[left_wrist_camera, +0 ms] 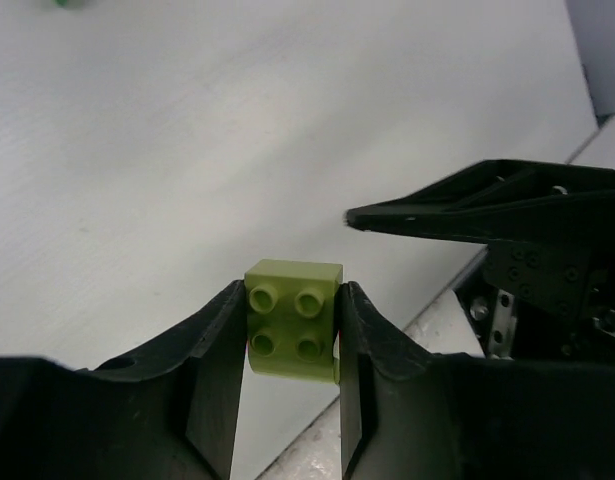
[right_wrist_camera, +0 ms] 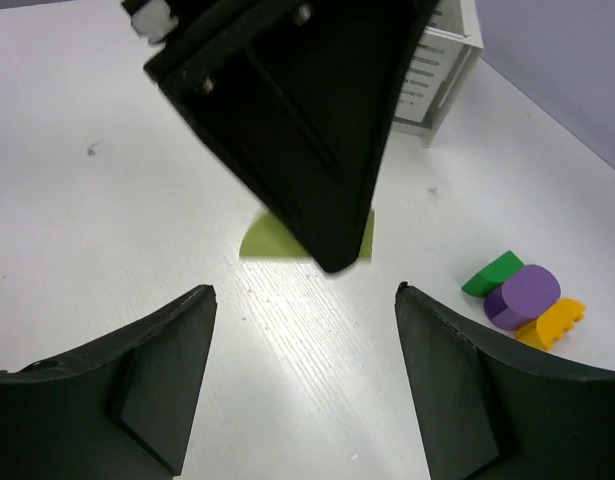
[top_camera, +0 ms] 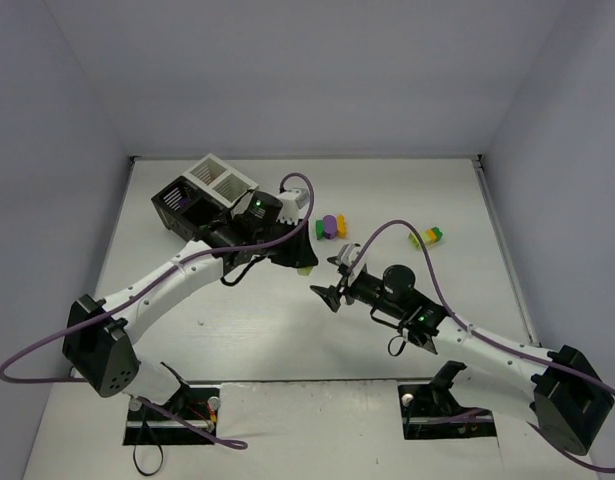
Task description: Sort the legos into containers by color
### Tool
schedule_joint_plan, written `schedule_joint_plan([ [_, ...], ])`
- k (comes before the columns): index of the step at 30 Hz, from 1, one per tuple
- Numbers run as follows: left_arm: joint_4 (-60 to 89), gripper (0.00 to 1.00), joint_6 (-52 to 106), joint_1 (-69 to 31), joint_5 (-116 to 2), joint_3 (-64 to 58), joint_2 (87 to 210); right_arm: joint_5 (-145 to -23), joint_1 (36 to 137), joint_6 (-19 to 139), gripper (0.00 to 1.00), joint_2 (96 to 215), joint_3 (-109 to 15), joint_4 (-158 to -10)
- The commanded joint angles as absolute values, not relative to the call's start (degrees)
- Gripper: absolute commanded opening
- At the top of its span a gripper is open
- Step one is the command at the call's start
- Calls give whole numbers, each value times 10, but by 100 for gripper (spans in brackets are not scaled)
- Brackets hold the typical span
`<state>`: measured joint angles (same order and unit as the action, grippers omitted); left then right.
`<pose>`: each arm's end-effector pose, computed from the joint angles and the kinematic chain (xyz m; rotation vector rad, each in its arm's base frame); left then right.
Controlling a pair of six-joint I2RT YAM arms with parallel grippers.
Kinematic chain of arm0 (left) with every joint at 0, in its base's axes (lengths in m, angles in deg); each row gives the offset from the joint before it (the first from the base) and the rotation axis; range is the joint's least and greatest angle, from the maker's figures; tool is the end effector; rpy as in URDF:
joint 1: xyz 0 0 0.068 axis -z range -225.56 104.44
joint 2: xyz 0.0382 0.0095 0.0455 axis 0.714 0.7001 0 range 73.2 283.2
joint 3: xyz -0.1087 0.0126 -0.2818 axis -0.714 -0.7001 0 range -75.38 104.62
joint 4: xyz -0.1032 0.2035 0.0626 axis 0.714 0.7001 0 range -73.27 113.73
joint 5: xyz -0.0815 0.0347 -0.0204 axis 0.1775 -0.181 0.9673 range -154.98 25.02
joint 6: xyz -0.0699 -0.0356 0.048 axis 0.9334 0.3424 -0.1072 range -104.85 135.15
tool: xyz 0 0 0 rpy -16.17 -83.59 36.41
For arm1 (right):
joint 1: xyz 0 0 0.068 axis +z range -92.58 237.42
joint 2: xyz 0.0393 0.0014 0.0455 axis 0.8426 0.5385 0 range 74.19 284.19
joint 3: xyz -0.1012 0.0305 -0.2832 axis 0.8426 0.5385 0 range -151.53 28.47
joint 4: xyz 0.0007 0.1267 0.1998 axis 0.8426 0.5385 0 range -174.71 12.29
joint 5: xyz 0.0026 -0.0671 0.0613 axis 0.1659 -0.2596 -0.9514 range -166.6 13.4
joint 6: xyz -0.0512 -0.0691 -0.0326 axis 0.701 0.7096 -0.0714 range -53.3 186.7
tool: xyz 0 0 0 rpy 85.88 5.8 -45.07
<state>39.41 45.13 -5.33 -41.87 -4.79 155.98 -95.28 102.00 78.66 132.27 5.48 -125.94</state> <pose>0.2326 -0.2392 0.3324 0.4584 2.3103 -1.0949 0.1445 0.1794 0.3032 -0.9421 1.1781 0.6982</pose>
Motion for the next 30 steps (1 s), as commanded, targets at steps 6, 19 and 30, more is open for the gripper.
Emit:
schedule_joint_plan([
  [6,434,11,367,-154,-608,56,1570,-852,997,715,80,1335,33,-1320],
  [19,385,20,290,-285,-765,253,1752,-814,989,703,84,1351,25,-1299],
  [30,409,43,279,-311,-773,322,1853,-806,988,701,84,1354,23,-1291],
])
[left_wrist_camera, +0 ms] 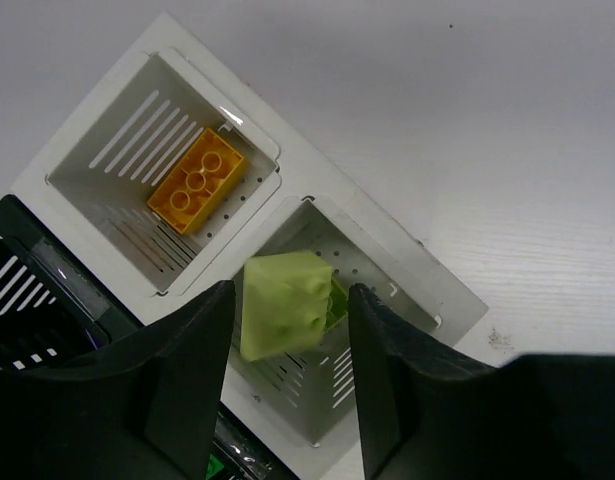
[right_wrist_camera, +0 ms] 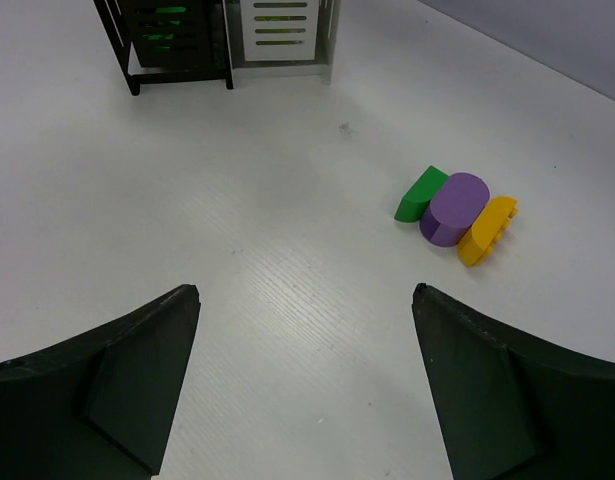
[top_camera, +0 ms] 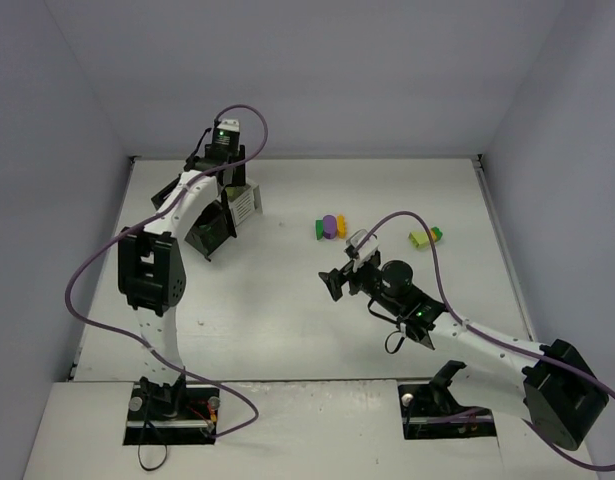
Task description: Sort the legos into containers by color
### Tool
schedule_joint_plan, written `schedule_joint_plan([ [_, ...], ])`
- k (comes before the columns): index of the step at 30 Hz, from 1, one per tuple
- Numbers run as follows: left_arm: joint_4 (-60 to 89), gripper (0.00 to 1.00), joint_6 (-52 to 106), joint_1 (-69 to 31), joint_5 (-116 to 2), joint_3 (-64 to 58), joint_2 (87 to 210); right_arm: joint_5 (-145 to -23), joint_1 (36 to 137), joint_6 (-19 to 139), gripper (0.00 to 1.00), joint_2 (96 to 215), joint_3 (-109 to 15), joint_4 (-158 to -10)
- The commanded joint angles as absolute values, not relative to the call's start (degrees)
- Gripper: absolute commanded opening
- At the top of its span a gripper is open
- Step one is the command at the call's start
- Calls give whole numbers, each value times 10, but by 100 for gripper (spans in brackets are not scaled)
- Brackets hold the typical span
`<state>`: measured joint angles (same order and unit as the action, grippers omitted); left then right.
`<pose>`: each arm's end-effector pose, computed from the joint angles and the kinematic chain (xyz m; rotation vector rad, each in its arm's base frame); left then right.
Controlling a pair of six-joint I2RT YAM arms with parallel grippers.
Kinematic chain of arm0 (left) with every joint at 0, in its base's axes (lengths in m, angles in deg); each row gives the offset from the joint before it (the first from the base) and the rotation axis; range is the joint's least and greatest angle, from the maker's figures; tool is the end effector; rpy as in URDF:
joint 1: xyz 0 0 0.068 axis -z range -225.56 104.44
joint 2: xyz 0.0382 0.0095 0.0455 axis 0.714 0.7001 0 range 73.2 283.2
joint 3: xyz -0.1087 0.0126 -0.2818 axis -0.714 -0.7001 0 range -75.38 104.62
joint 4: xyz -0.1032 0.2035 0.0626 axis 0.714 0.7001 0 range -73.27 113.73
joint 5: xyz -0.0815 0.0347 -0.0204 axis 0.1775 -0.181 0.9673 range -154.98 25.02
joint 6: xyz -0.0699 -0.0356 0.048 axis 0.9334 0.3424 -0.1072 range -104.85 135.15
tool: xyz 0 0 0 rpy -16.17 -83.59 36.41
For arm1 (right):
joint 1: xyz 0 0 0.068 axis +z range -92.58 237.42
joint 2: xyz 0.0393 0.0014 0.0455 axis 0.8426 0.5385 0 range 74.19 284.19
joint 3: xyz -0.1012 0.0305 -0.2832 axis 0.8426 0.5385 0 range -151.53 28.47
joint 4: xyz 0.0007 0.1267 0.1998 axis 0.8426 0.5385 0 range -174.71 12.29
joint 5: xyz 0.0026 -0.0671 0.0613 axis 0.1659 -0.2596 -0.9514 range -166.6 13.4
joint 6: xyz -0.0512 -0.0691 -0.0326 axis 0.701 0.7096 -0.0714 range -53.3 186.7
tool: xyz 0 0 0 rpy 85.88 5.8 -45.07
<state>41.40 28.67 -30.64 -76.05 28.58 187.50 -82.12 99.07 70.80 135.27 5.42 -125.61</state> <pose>0.4811 -0.1118 0.3127 -0.0827 2.1682 -0.0736 0.1760 0.1671 0.2918 -0.6744 1.3965 0.5948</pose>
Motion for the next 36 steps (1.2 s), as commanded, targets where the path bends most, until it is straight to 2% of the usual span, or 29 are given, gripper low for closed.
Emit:
schedule_joint_plan([
  [1,409,44,282,-311,-768,321,1853,-805,987,701,84,1353,23,-1291],
  [6,406,61,292,-311,-750,312,1836,-799,986,700,84,1355,20,-1287],
  [10,419,69,303,-310,-737,314,1793,-775,981,690,83,1361,16,-1280],
  [15,444,80,327,-304,-713,287,1704,-798,936,650,77,1402,-17,-1245],
  [20,435,82,340,-297,-688,155,1559,-819,887,642,71,1472,-118,-1142],
  [25,428,82,335,-291,-650,23,1442,-891,837,721,74,1555,-211,-1079],
  [32,439,82,316,-289,-640,-69,1393,-965,778,734,77,1699,-367,-1010],
  [36,438,82,319,-289,-636,-75,1387,-962,776,709,72,1791,-461,-997],
])
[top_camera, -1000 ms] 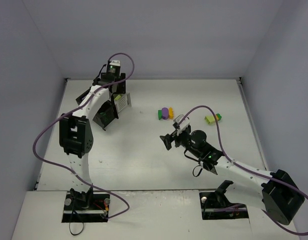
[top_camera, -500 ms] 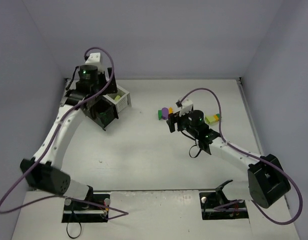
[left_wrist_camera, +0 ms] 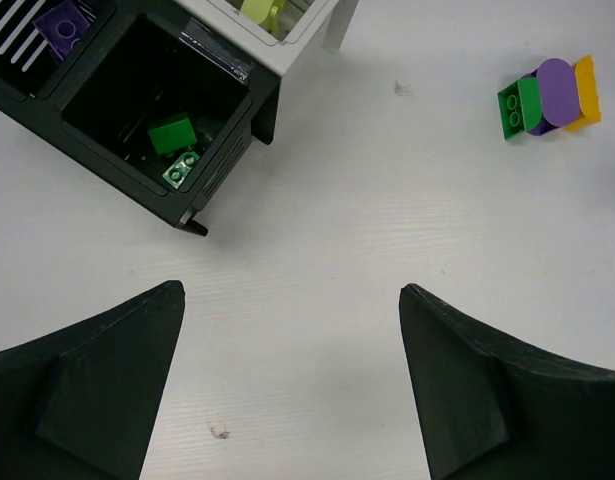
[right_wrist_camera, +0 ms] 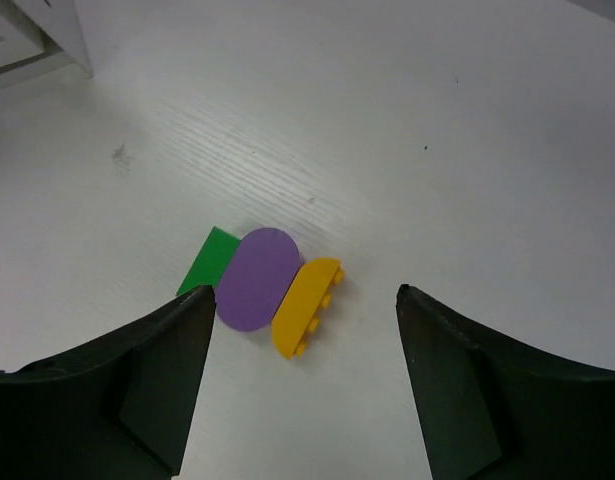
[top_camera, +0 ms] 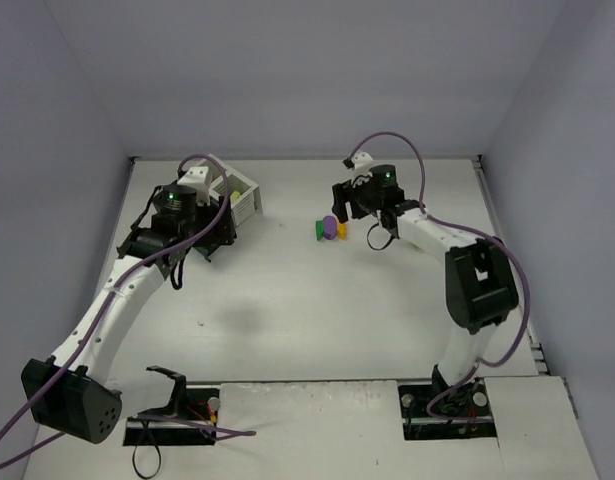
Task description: Sort the legos into containers by color
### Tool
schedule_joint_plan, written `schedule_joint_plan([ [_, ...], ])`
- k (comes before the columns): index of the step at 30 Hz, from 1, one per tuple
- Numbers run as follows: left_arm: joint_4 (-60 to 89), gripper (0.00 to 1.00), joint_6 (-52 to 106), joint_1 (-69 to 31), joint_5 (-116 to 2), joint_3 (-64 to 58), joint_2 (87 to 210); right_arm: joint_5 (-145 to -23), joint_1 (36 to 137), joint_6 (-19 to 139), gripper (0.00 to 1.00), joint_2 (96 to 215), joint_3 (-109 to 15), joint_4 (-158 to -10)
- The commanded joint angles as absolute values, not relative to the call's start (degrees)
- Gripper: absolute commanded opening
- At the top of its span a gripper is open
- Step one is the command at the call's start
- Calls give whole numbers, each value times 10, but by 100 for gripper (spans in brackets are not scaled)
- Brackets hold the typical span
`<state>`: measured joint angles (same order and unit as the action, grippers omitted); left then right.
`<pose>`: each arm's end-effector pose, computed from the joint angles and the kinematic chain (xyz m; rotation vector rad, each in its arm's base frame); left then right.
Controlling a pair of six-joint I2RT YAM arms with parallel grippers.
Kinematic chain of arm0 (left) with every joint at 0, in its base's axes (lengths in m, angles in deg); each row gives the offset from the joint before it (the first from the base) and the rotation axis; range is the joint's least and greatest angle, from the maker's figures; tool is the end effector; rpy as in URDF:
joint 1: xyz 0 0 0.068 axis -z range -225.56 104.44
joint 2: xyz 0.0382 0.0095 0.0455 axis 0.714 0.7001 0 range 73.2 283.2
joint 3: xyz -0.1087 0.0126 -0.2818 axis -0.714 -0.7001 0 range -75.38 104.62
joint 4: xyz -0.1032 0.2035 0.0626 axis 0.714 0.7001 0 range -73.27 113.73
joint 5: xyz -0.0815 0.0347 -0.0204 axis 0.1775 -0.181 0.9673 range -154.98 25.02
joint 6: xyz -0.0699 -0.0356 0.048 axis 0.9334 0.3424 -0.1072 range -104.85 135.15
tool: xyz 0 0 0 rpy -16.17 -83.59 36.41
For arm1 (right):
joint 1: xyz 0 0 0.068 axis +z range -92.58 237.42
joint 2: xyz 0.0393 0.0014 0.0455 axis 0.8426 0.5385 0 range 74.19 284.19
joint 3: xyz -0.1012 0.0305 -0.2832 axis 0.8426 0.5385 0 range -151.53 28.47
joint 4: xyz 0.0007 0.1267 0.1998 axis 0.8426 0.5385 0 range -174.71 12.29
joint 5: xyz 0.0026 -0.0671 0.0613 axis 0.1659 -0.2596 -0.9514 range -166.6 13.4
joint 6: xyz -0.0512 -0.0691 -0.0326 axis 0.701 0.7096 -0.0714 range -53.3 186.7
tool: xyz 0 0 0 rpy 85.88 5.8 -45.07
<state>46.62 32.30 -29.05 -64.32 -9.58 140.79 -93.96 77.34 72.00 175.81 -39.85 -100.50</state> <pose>0.2500 -0.0751 0.3566 -0.0049 2.1447 -0.3584 0.4057 0.1731 0.2861 -0.6145 1.7848 0.4591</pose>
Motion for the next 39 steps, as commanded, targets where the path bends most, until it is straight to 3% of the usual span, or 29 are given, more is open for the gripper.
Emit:
schedule_joint_plan([
  [1,438,82,319,-289,-637,-75,1388,-962,776,702,68,1805,-475,-997],
  [7,448,82,314,-289,-666,-74,1389,-937,776,675,32,1912,-567,-999],
  [8,447,82,314,-289,-660,-74,1388,-929,777,672,20,1932,-575,-1000],
  [9,447,82,314,-289,-657,-75,1388,-918,777,670,17,1939,-588,-1002],
  [21,445,82,313,-289,-650,-76,1384,-900,781,667,15,1975,-564,-1031],
  [39,443,82,315,-289,-632,-78,1392,-835,836,619,14,1764,-344,-1056],
])
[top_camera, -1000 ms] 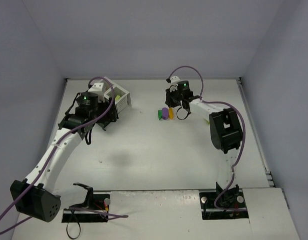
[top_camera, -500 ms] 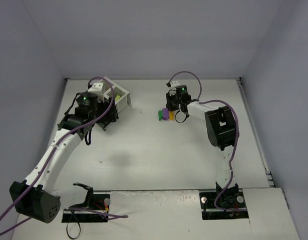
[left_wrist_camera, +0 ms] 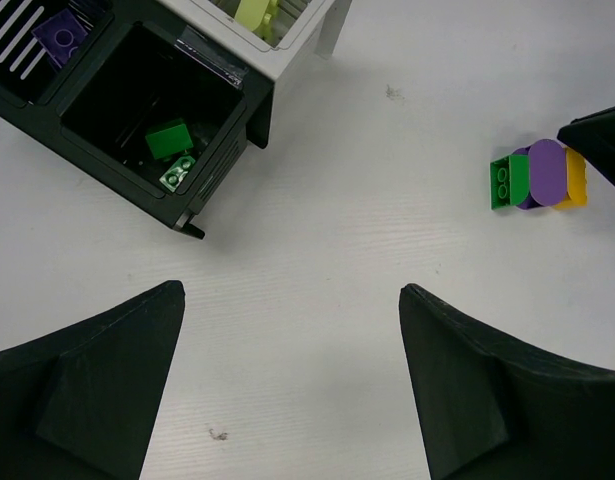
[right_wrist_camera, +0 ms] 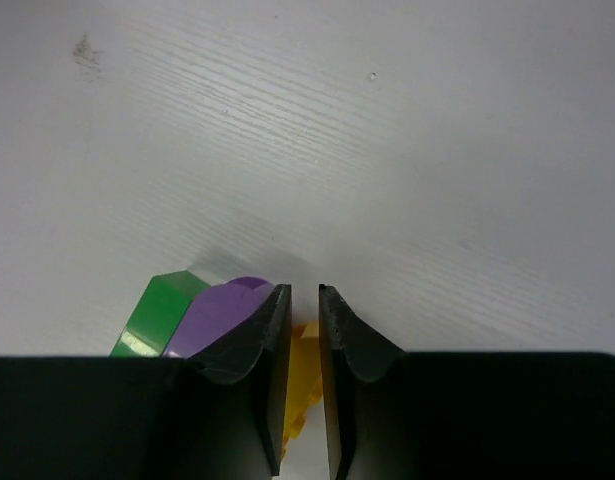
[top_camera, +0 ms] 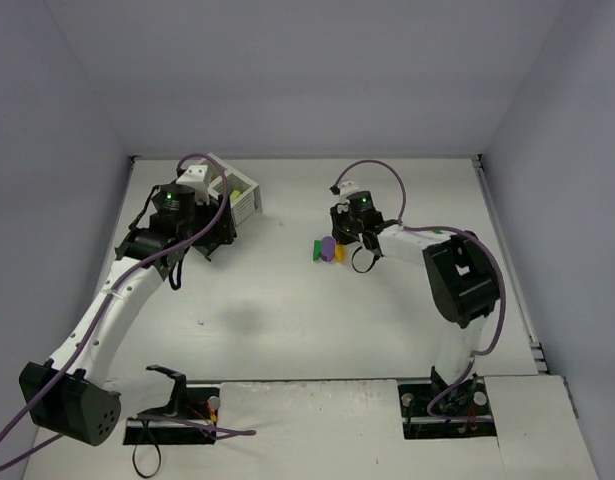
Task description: Sort the legos into containers by color
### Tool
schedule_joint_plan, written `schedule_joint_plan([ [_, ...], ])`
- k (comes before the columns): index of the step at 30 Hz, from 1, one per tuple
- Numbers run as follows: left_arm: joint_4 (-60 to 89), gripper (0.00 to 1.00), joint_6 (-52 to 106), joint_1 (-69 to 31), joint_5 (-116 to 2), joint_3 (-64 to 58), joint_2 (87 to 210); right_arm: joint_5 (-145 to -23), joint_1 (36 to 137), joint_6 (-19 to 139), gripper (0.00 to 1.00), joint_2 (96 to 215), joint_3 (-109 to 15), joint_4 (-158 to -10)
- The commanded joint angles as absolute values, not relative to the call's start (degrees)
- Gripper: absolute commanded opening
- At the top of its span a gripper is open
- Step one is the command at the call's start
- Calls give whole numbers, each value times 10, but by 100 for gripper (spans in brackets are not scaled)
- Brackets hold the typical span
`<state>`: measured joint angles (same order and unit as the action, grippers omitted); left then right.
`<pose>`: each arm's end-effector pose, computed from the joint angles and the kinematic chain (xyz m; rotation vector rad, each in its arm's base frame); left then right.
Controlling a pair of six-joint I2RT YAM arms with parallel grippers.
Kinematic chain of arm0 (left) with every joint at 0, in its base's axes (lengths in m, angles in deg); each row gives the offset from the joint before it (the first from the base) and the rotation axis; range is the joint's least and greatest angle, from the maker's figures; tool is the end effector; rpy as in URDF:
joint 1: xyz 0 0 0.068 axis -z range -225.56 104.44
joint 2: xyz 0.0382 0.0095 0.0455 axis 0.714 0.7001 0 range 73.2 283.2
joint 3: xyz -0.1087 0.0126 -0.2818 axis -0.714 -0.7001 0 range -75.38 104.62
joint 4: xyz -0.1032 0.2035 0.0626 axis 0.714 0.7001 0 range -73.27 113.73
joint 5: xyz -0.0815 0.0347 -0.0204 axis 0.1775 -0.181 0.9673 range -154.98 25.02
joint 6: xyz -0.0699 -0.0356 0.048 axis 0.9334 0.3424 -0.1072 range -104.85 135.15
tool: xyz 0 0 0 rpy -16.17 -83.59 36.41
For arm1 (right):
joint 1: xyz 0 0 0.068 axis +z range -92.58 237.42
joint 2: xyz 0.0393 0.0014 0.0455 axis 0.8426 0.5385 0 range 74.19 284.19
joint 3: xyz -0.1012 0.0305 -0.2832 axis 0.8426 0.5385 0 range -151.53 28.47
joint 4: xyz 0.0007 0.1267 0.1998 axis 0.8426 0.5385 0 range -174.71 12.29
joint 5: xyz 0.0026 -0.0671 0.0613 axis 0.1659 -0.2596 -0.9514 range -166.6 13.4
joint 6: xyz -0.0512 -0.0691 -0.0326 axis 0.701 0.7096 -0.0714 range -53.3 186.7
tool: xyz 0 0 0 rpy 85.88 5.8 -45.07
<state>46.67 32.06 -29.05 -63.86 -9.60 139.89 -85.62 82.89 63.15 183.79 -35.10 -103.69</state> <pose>0.2461 -0.0746 0.3601 0.0046 2.1309 -0.3678 0.4026 0.2060 0.2046 -0.4912 2.0112 0.4751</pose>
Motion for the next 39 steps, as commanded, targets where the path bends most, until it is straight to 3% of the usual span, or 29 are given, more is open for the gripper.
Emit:
schedule_joint_plan([
  [1,443,82,315,-289,-632,-78,1391,-835,839,620,14,1741,-332,-1052],
  [6,443,82,315,-290,-630,-78,1392,-837,844,650,19,1685,-324,-1015],
  [9,443,82,315,-289,-630,-79,1393,-876,844,740,45,1657,-336,-986],
  [10,443,82,315,-289,-631,-79,1393,-892,843,768,61,1656,-339,-977],
  [13,443,82,314,-289,-632,-81,1396,-964,843,884,81,1661,-359,-925],
  [14,443,82,314,-289,-632,-80,1397,-999,843,936,84,1666,-367,-909],
  [27,445,82,311,-289,-635,-79,1401,-1056,843,1136,86,1818,-524,-675],
  [39,445,82,310,-289,-634,-77,1406,-1056,851,1159,86,1891,-557,-665],
])
